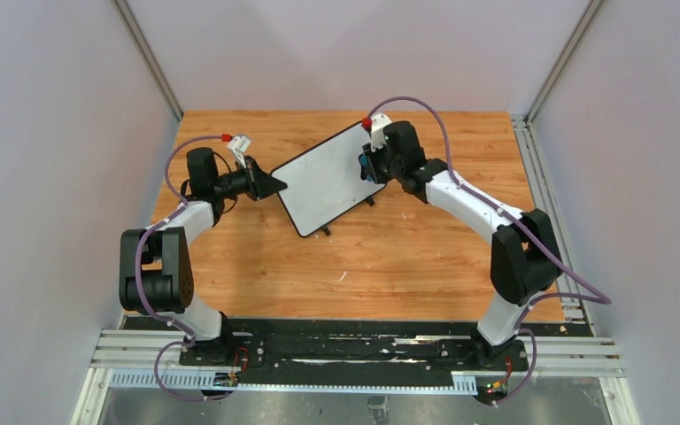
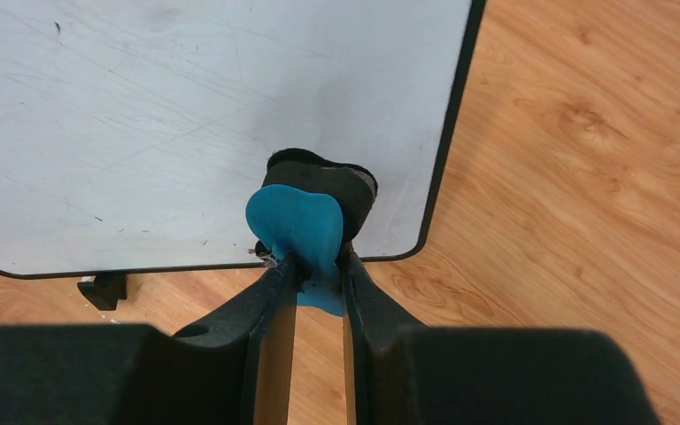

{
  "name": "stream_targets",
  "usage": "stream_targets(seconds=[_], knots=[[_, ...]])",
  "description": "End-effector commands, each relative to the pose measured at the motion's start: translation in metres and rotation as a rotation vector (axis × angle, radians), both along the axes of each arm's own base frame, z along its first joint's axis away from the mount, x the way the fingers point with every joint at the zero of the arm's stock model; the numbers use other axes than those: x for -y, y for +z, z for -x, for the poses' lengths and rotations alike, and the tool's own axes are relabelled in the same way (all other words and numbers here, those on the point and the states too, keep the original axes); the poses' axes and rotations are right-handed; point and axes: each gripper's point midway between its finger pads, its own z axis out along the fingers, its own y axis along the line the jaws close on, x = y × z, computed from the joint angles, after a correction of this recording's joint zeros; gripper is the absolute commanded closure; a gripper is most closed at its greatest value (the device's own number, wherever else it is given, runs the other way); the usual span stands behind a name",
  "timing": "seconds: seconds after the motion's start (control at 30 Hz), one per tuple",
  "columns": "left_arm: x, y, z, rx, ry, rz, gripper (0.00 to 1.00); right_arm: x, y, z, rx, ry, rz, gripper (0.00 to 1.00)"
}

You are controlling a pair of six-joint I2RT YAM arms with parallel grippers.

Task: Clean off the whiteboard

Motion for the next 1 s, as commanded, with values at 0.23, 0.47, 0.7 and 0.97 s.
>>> stream_targets(seconds=[0.23, 0.47, 0.7, 0.97], knots=[[-0.011, -0.022, -0.007, -0.008, 0.05, -0.089, 1.0, 0.055, 0.003, 0.023, -0.04, -0.143, 0.119, 0.99], [-0.012, -0.026, -0.008, -0.016, 0.056, -0.105, 1.0, 0.116, -0.009, 0.069, -0.173, -0.256, 0.157, 0.99], [-0.014, -0.027, -0.009, -0.022, 0.06, -0.116, 1.0, 0.174, -0.029, 0.121, -0.325, -0.375, 0.175, 0.99], [-0.014, -0.028, -0.012, -0.027, 0.063, -0.115, 1.0, 0.186, -0.064, 0.168, -0.49, -0.427, 0.126, 0.99]])
